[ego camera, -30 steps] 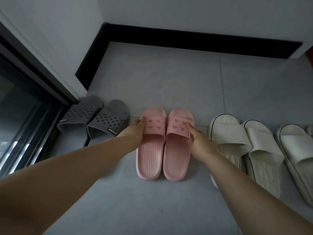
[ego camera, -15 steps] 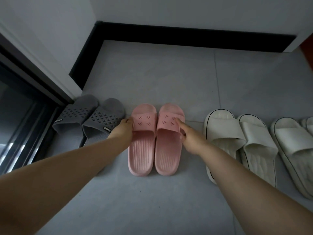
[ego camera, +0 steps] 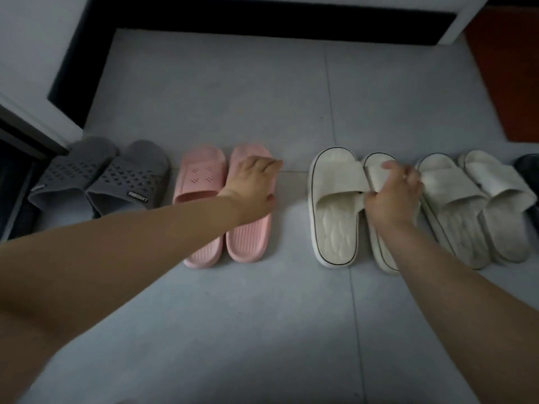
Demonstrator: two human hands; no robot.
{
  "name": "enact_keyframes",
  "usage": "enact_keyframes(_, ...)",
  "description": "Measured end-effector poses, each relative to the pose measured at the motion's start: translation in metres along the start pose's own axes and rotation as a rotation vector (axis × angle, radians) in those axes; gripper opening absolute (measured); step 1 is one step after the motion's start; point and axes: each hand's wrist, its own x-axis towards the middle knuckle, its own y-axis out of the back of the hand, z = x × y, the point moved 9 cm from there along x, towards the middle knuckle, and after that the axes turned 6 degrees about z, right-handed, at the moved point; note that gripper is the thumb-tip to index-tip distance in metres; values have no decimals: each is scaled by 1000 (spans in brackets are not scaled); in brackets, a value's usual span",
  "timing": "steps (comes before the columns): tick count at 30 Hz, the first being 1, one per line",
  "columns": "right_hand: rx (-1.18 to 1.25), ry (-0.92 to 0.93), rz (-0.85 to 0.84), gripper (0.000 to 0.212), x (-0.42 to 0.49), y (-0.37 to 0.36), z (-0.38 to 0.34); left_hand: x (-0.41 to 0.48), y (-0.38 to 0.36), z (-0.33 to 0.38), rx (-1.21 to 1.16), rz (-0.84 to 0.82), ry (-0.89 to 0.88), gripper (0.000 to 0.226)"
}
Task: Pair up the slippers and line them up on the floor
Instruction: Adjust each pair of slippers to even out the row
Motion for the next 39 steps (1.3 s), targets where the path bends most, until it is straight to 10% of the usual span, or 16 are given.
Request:
enact_keyframes(6, -189, -148, -436, 62, 23, -14, 81, 30, -73, 75, -39, -347, 43, 77)
enact_keyframes(23, -171, -90, -514, 75, 16, -35, 66, 39, -81, 38, 48, -313, 235, 77)
enact_keyframes(39, -579, 136, -540, 42, 59, 165, 166, 88, -16, 179, -160, -232, -133, 64)
